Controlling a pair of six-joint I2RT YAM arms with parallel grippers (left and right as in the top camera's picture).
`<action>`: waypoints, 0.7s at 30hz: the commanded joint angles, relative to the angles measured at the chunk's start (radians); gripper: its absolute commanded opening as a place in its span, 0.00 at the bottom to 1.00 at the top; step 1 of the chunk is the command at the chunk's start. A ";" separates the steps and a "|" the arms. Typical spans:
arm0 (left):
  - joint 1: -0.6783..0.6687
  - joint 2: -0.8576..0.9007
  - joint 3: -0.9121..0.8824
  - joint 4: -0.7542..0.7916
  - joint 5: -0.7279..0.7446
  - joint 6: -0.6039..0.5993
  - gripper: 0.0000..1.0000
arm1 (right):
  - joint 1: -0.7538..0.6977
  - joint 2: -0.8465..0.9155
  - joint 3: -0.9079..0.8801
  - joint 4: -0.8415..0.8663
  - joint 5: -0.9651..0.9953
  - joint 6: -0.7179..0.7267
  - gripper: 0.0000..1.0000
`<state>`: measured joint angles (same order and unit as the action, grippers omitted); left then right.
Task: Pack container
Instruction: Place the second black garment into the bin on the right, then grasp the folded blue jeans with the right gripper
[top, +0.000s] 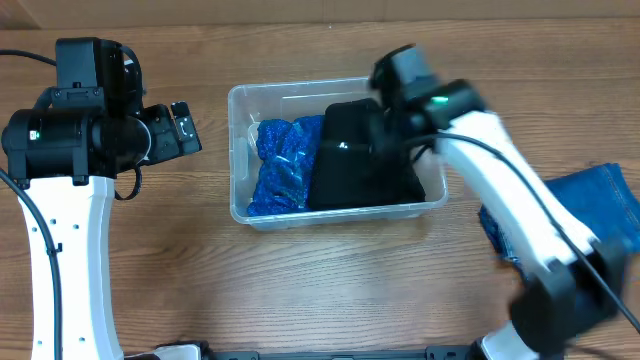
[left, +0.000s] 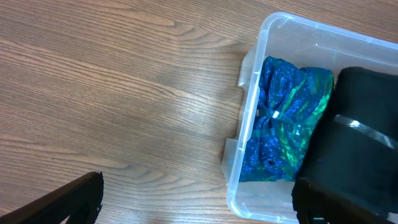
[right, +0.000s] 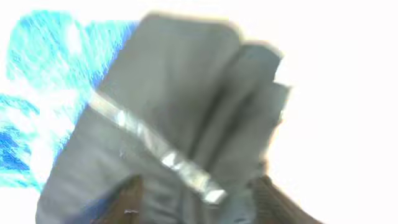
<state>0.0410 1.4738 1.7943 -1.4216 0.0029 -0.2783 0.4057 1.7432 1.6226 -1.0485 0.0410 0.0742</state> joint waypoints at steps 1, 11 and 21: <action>0.005 -0.002 0.014 0.000 -0.010 0.013 1.00 | -0.153 -0.207 0.047 0.008 0.109 0.150 0.91; 0.005 -0.002 0.014 0.006 -0.010 0.013 1.00 | -1.206 -0.245 -0.186 -0.123 -0.085 0.397 1.00; 0.005 -0.002 0.014 0.008 -0.010 0.018 1.00 | -1.353 -0.243 -0.732 0.344 -0.242 0.239 1.00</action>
<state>0.0410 1.4738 1.7943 -1.4147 0.0029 -0.2779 -0.9470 1.5089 0.9638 -0.7464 -0.1276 0.3637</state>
